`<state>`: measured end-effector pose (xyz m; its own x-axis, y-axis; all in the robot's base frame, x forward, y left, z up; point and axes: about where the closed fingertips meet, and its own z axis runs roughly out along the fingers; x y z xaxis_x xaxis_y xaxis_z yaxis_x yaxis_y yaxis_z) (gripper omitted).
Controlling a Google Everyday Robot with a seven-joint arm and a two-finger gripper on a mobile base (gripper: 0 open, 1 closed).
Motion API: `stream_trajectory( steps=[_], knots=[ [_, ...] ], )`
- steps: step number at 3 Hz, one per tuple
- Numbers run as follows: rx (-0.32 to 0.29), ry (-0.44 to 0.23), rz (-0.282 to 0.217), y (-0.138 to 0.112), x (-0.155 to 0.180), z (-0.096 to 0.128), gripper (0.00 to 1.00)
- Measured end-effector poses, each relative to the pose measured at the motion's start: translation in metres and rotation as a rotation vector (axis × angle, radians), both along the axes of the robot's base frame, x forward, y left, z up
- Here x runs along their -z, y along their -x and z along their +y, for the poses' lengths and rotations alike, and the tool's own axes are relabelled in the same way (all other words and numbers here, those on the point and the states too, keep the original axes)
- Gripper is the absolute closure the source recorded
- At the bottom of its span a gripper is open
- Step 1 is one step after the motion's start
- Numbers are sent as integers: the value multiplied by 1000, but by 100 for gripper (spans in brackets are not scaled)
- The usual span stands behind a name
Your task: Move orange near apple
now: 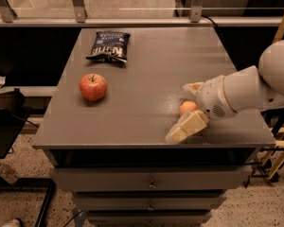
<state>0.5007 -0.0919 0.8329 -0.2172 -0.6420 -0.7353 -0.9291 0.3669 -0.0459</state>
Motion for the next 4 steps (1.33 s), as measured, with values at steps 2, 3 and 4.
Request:
stream_trajectory(
  steps=[2,3,4],
  knots=[
    [43,30,21,0,10,-30,17],
    [59,33,32,1,16,-39,42],
    [73,25,30,-1,13,-45,65]
  ],
)
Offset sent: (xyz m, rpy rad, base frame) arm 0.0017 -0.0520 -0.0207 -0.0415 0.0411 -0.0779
